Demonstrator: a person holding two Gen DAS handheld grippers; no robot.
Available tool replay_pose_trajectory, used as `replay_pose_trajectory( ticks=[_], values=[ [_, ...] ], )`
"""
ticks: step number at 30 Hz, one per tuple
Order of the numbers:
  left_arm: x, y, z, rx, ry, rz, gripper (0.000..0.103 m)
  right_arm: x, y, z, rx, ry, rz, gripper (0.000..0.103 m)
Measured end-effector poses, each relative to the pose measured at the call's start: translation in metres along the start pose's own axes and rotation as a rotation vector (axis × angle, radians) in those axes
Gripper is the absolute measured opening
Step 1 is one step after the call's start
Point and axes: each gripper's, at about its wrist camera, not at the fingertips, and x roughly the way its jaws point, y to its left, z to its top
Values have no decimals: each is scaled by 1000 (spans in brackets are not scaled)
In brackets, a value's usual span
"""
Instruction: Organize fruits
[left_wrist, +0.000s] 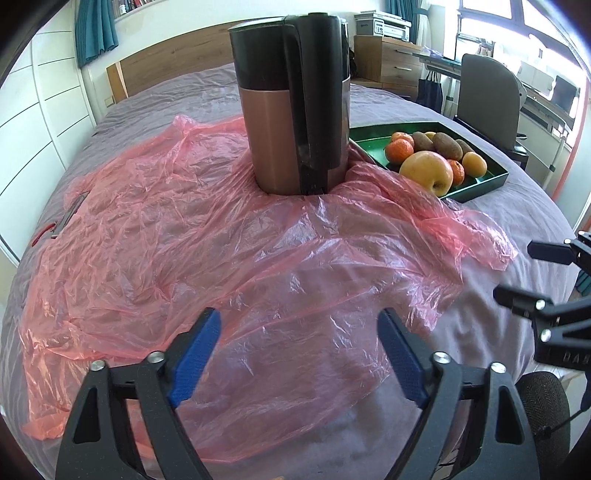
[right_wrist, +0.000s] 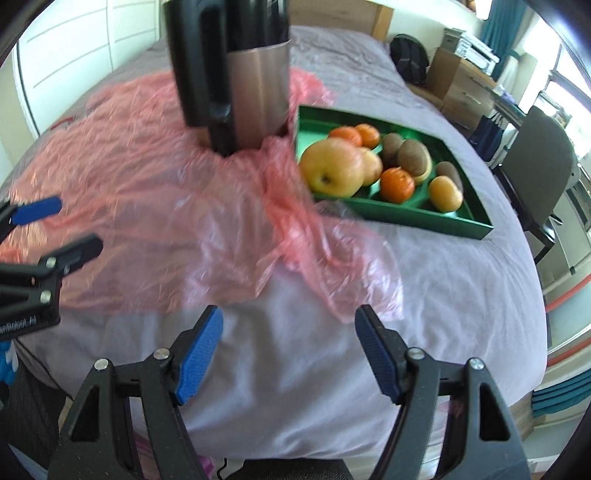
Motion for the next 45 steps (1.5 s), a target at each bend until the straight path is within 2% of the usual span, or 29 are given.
replay_pose_trajectory(
  ticks=[2,9,18,34,45],
  values=[
    [-3,1,1,-4,-14,5,96,-2,-7,5,26,-32,-4,103],
    [-14,4,3,-22,-41,11,96,-4,-18,18,55,-99,-21,103],
    [-30,18,2,-86,-92,75,96,-17,-29,20,76,-217,7,103],
    [-36,29,1,-138,-94,67,96,-24,-50,22,113,-271,-4,103],
    [-33,34,-1,-156,-84,90,96,-20,-65,20,136,-292,0,103]
  ],
)
